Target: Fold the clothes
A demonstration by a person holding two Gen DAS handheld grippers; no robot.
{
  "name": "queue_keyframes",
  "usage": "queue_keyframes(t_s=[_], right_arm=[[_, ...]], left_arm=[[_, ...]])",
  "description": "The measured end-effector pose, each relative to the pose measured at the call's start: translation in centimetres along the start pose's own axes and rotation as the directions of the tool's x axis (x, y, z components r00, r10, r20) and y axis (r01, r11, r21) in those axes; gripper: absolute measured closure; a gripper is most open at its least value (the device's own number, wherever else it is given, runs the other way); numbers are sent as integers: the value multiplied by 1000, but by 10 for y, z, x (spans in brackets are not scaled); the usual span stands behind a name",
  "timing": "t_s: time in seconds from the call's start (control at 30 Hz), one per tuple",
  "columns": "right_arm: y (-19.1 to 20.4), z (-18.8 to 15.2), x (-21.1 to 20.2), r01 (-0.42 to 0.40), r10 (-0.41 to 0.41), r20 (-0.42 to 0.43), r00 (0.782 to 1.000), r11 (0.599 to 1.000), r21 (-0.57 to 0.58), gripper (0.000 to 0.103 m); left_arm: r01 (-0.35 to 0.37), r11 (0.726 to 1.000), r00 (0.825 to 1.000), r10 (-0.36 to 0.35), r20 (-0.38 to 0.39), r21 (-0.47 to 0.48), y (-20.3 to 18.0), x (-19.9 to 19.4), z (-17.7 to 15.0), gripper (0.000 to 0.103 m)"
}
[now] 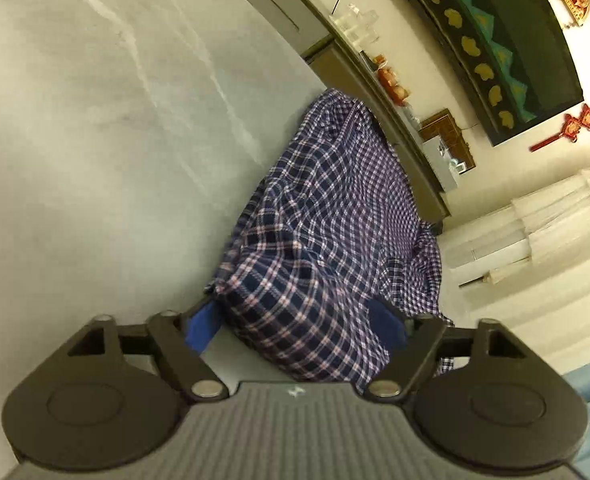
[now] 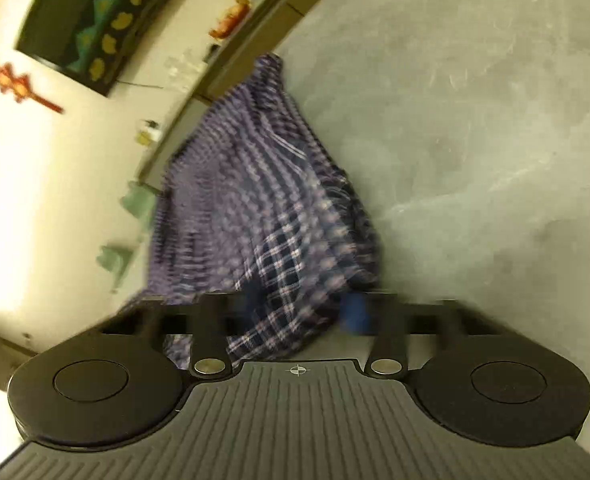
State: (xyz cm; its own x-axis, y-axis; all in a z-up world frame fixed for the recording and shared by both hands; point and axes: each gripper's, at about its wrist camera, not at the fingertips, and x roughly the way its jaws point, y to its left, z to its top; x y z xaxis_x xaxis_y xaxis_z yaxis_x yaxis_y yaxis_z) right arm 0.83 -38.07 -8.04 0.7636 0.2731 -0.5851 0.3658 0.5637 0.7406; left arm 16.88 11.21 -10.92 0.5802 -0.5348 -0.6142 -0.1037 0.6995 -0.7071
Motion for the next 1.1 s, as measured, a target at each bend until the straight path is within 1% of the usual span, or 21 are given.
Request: queue_keyframes(t_s=[0.03, 0.13, 0.33, 0.4, 0.43, 0.47, 0.5, 0.57, 0.63, 0.67, 0.73, 0.77, 0.8, 0.83, 0.87, 0.9, 0.93, 0.97, 1.0, 1.03, 1.1], right_arm=[[2, -1, 4, 3, -3, 6, 1000, 1000, 0, 91], [5, -4, 13, 13, -13, 20, 1000, 1000, 1, 96], [-13, -45, -53, 56, -57, -20, 998, 997, -45, 97], [-17, -59, -71, 67, -70, -38, 997, 994, -83, 96], [-19, -63, -80, 71, -78, -56, 995, 992, -108, 94], [-18, -64, -88, 82, -91, -66, 994, 988, -130, 80], [-14, -61, -99, 102, -110, -44, 993, 983, -152, 65], [2, -50, -122, 162, -148, 80, 986, 960, -228, 59], [23, -35, -136, 204, -146, 192, 970, 921, -333, 59], [34, -27, -132, 204, -129, 208, 970, 897, -392, 60], [56, -12, -108, 185, -112, 171, 979, 841, -509, 60], [61, -5, -89, 166, -115, 127, 985, 823, -543, 60], [67, 2, -70, 145, -119, 84, 989, 804, -576, 66], [70, 8, -51, 134, -135, 43, 990, 787, -603, 67], [67, 12, -33, 146, -180, 7, 984, 774, -617, 67], [61, 16, -17, 161, -232, -33, 972, 765, -623, 68], [57, 20, -5, 167, -268, -66, 961, 757, -632, 66], [57, 25, -3, 157, -271, -83, 959, 750, -642, 69], [58, 30, -1, 146, -275, -100, 956, 743, -653, 66], [60, 37, 0, 132, -271, -110, 956, 736, -664, 66], [74, 61, -7, 103, -219, -72, 973, 693, -713, 44]], left_arm=[[-16, 1000, 1000, 16, -22, -10, 3, 2, 1, 82], [-51, 998, 998, 52, -28, 28, 1, -4, -6, 86], [-76, 992, 994, 84, -71, 104, 12, -56, -43, 85], [-83, 988, 992, 95, -85, 129, 15, -74, -55, 76], [-86, 988, 992, 97, -82, 129, 11, -79, -54, 74], [-80, 989, 994, 89, -67, 126, 10, -89, -52, 74], [-80, 986, 994, 90, -64, 147, 5, -86, -46, 73], [-81, 977, 994, 95, -62, 197, -6, -78, -34, 69], [-83, 966, 993, 101, -60, 246, -17, -70, -21, 62], [-83, 959, 993, 103, -59, 271, -22, -65, -15, 61], [-85, 944, 993, 108, -57, 319, -33, -57, -3, 59], [-85, 936, 992, 111, -55, 343, -39, -53, 3, 58], [-86, 927, 992, 113, -54, 366, -44, -49, 10, 58], [-86, 917, 992, 115, -53, 390, -50, -45, 16, 59], [-124, 913, 983, 167, -80, 388, -44, -30, 20, 61], [-167, 908, 968, 225, -110, 384, -37, -13, 24, 64], [-162, 908, 967, 224, -120, 387, -37, -11, 30, 65], [-151, 908, 968, 215, -127, 390, -38, -12, 37, 65], [-139, 909, 969, 206, -134, 394, -39, -12, 43, 64], [-117, 908, 976, 180, -123, 402, -41, -20, 50, 61], [-77, 890, 990, 122, -72, 449, -54, -36, 75, 40]])
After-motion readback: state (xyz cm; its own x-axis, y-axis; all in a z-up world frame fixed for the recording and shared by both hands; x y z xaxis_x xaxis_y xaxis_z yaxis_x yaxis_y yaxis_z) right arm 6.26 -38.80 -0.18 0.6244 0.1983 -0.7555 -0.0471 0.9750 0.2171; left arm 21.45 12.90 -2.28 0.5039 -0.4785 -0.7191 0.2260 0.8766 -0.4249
